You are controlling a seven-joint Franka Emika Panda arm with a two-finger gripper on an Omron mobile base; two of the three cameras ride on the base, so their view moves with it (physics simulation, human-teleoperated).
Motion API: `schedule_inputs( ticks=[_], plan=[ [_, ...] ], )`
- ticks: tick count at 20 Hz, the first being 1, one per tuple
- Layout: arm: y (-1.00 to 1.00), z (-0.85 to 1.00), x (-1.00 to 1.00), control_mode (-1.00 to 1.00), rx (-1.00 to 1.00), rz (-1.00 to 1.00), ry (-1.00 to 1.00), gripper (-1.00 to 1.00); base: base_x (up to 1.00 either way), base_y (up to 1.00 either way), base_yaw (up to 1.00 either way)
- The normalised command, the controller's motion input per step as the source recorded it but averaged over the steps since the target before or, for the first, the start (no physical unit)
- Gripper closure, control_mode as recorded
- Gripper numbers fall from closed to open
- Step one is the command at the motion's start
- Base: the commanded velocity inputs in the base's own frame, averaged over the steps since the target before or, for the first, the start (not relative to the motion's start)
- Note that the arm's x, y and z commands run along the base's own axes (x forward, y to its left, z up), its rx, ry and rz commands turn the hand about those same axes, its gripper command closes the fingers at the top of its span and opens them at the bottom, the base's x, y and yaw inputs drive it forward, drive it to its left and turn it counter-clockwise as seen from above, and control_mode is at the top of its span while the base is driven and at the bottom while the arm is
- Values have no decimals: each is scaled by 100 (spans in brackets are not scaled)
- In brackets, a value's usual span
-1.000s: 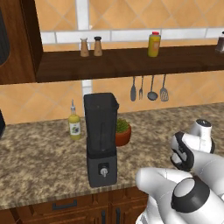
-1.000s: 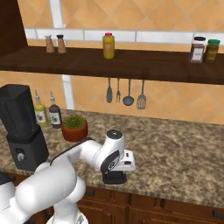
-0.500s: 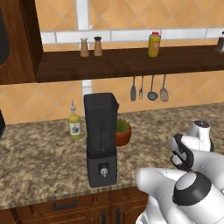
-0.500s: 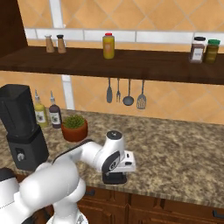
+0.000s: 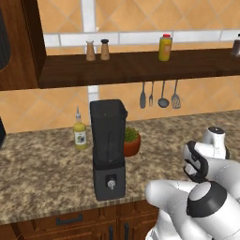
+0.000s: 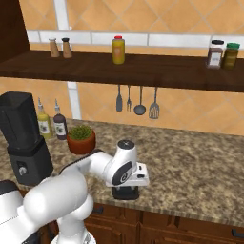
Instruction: Close the lid blender by securely placing the lid on top.
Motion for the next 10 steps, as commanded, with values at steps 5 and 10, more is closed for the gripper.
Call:
schedule_inputs(
  ticks=[5, 10],
  plan=[
    [0, 31, -51, -100, 8, -4, -9, 100, 0, 0, 0],
    [1, 92, -70, -100, 8, -7, -33, 100, 0, 0, 0]
  ],
)
